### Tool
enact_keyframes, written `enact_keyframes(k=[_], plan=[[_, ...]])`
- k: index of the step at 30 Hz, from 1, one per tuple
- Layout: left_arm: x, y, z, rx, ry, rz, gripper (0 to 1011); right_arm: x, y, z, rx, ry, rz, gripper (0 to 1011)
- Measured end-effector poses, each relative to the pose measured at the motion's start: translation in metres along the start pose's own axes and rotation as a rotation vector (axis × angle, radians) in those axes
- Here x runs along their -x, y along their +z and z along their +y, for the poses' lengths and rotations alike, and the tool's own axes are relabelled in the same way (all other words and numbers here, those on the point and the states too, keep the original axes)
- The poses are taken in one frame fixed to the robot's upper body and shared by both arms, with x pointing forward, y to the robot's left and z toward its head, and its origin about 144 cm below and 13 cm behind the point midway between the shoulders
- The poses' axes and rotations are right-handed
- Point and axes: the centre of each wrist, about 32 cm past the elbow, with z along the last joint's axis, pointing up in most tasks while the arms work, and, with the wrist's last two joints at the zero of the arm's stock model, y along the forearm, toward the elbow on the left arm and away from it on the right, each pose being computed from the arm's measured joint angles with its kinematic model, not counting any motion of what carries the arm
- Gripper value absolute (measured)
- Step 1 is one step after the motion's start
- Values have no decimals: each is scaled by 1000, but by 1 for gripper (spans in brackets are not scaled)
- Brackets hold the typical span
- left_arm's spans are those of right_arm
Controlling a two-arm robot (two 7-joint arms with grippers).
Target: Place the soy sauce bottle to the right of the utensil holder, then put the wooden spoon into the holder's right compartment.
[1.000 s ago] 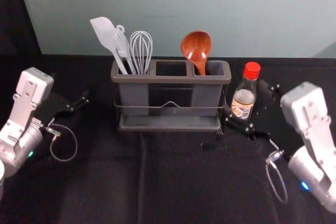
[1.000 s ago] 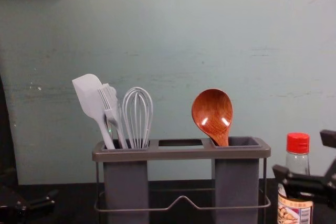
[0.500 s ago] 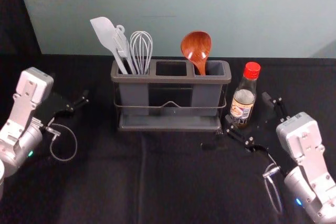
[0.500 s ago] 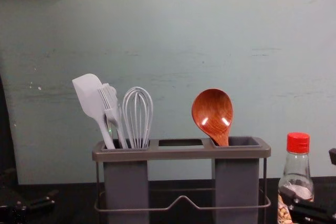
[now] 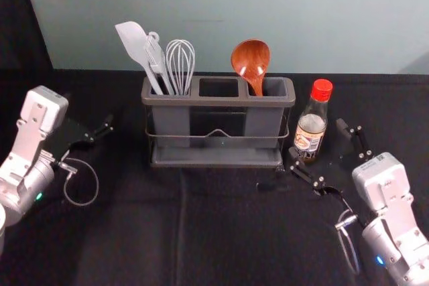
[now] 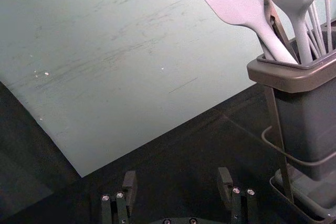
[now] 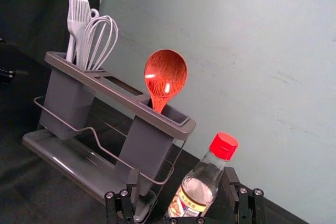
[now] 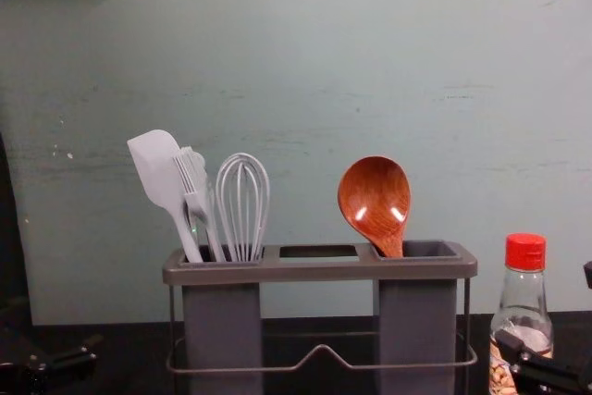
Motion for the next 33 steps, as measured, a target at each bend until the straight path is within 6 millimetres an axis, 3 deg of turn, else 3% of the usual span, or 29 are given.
enact_keyframes(k=[33], plan=[[0, 0, 0, 0, 0, 0, 1005, 2, 0, -1, 6, -13, -6, 1004]])
